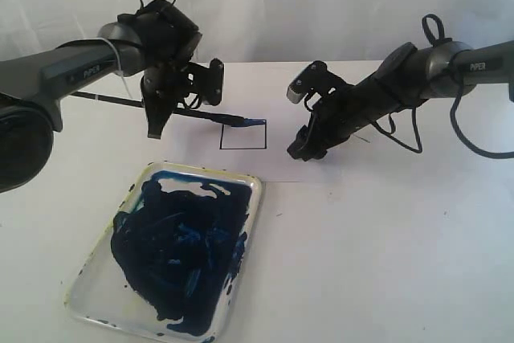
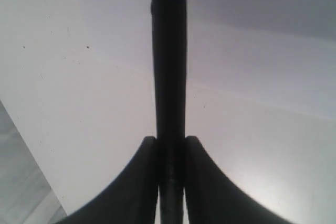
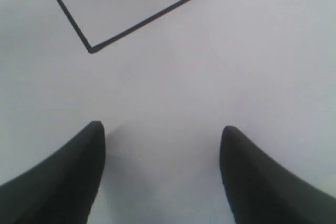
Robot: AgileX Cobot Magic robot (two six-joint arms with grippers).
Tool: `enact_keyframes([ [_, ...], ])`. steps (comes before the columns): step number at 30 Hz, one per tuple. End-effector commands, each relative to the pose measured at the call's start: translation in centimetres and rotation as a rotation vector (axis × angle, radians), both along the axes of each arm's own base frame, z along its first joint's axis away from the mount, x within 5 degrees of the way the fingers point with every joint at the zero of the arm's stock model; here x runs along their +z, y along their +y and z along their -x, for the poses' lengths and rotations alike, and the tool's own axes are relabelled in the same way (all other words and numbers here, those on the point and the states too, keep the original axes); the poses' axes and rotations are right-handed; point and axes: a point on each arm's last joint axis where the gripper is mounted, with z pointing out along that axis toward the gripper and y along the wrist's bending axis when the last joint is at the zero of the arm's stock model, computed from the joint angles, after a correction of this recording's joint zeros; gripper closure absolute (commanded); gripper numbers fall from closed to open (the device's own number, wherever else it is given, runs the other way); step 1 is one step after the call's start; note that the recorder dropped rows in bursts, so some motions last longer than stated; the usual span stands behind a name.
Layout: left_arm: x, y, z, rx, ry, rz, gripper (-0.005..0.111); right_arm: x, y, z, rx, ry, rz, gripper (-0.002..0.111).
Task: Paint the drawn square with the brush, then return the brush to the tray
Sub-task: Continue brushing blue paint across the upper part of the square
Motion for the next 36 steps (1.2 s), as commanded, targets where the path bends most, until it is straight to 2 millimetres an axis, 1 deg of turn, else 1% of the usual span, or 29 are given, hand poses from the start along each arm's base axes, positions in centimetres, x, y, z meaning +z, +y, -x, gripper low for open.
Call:
enact_keyframes([
  [1, 0.7, 0.5, 0.2, 0.021, 0.001, -0.041, 0.107, -1.1, -0.1, 0.1, 0.015, 0.011, 0.026, 0.048],
  [4, 0.8, 1.5, 0.1, 0.049, 0.012, -0.100, 0.107, -1.1, -0.1, 0.1, 0.015, 0.011, 0.026, 0.048],
  [7, 0.8, 1.6, 0.1, 0.053, 0.012, -0.102, 0.107, -1.1, -0.1, 0.1, 0.015, 0.011, 0.026, 0.048],
  [11, 0.9, 1.2, -0.2, 0.048, -0.022, -0.067, 0.107, -1.1, -0.1, 0.1, 0.015, 0.011, 0.026, 0.048],
  [20, 1.0, 1.0, -0.4, 0.109, -0.070, 0.006, 0.107, -1.1, -0.1, 0.1, 0.015, 0.011, 0.026, 0.048],
  [22, 1.0, 0.5, -0.3, 0.102, -0.061, 0.065, 0.107, -1.1, -0.1, 0.1, 0.015, 0.011, 0.026, 0.048],
  [23, 1.2, -0.1, 0.0, 0.066, -0.034, 0.094, 0.107, -1.1, -0.1, 0.1, 0.015, 0.011, 0.026, 0.048],
  [25, 1.3, -0.7, 0.5, -0.005, -0.011, 0.056, 0.107, -1.1, -0.1, 0.1, 0.023, 0.007, 0.030, 0.048],
  [31, 1.3, -1.4, 0.8, -0.049, -0.007, 0.048, 0.107, -1.1, -0.1, 0.1, 0.023, 0.007, 0.030, 0.048],
  [35, 0.1, -2.1, 0.4, -0.073, -0.009, 0.100, 0.107, -1.1, -0.1, 0.1, 0.023, 0.007, 0.030, 0.048],
  [36, 0.0, -2.3, 0.3, -0.083, -0.024, 0.111, 0.107, -1.1, -0.1, 0.1, 0.023, 0.007, 0.030, 0.048],
])
